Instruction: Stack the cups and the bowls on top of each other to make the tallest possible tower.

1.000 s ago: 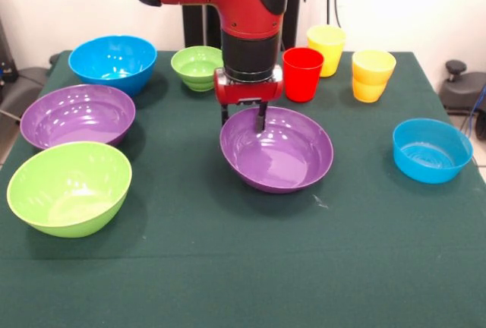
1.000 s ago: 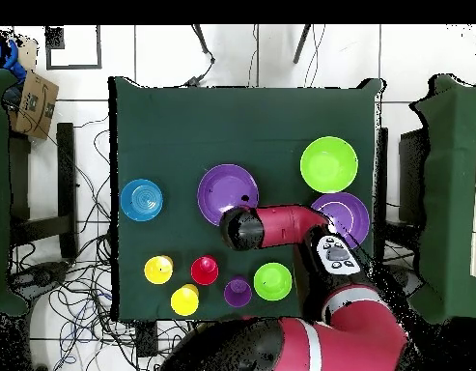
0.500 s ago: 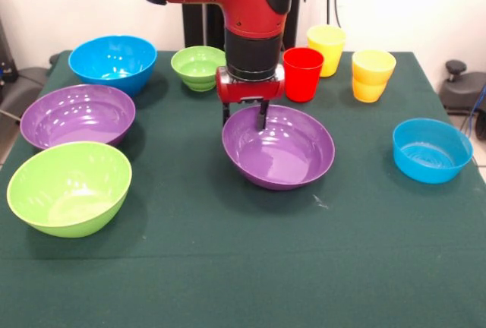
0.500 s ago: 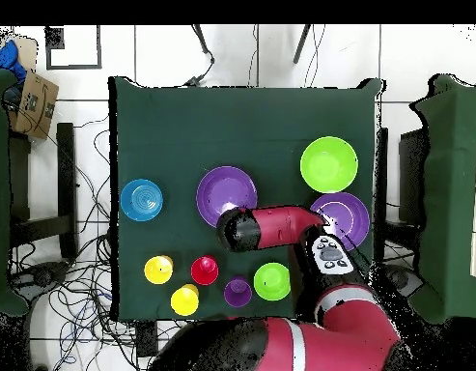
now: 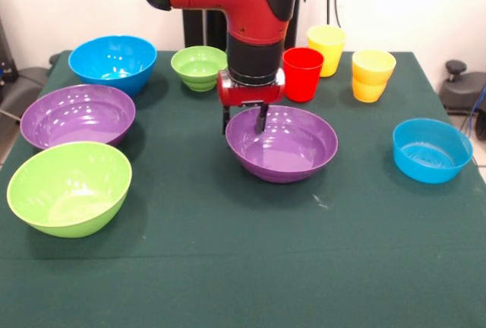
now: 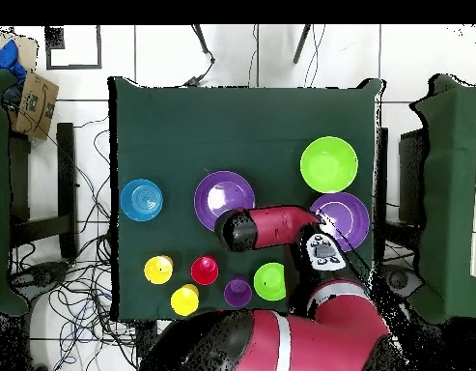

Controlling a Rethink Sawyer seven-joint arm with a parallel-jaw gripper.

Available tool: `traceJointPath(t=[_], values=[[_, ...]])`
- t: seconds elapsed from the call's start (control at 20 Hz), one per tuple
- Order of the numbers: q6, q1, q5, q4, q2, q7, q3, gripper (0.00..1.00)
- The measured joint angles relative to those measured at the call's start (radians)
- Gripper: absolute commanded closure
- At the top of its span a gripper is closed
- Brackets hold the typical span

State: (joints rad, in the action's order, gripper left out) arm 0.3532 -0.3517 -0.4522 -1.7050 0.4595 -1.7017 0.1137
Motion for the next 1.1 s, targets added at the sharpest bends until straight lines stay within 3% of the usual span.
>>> traceJointPath(t=[1.1], values=[[0.014,-0.065,-0.001,0.100,-0.006,0.000,0.038,0.00]])
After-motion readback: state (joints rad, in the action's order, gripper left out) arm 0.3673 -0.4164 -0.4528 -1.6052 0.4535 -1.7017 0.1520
